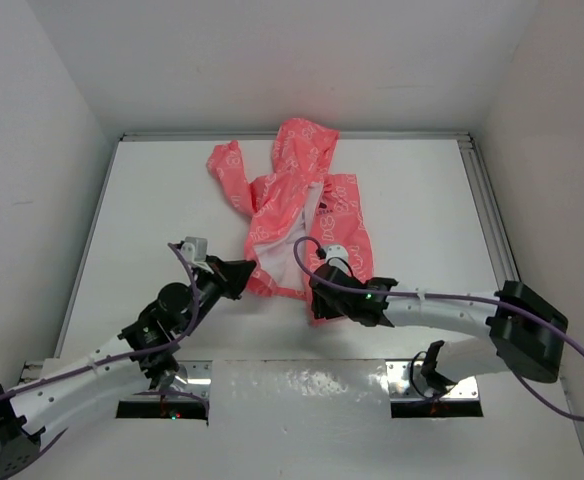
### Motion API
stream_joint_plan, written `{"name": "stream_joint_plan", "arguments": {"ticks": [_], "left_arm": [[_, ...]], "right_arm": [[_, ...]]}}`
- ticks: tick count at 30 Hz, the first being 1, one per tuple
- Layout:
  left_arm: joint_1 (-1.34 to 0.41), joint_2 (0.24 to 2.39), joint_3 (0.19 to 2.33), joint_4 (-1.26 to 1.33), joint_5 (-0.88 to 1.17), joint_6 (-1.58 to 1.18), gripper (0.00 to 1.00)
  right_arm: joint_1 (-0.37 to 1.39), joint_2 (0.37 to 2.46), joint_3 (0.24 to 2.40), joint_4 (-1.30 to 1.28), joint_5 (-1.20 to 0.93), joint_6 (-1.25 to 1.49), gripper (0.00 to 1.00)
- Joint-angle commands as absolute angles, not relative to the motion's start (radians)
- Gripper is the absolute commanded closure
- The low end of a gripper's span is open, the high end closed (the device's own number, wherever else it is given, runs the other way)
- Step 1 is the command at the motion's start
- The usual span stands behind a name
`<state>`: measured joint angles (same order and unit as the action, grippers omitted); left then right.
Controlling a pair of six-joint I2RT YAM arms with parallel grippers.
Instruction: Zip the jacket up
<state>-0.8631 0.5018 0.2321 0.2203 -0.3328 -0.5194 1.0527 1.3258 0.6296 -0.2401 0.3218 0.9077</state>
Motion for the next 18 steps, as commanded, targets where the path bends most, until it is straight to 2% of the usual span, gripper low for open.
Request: {"name": "stream_joint_plan", "arguments": {"ticks": [1,6,13,14,18], "left_arm": [[-0.851,0.488,0.268,0.226,-0.351,-0.494,1.00],[-0.851,0.500,0.256,0.258,-0.331,-0.499,1.00],[-0.853,0.512,0.255,0.275,-0.321,-0.500,1.00],[-0.851,0.526,0.262,0.267,-0.334,-0.497,1.00],[-0.851,0.508,0.264,0.259,-0.311,-0.499,1.00]], "right_arm": [[1.058,1.353,0.655,-0.222,0.388,0.888,0.61],[1.058,1.391,0.666,-0.222,0.400,0.894,0.53],[1.055,1.445,0.663,-0.215,0.431,0.900,0.52],[1.057,1.453,0.666,-0.213,0.434,0.899,0.48],[1.055,1.496,0.693,-0.235,0.428,0.893,0.47]]}}
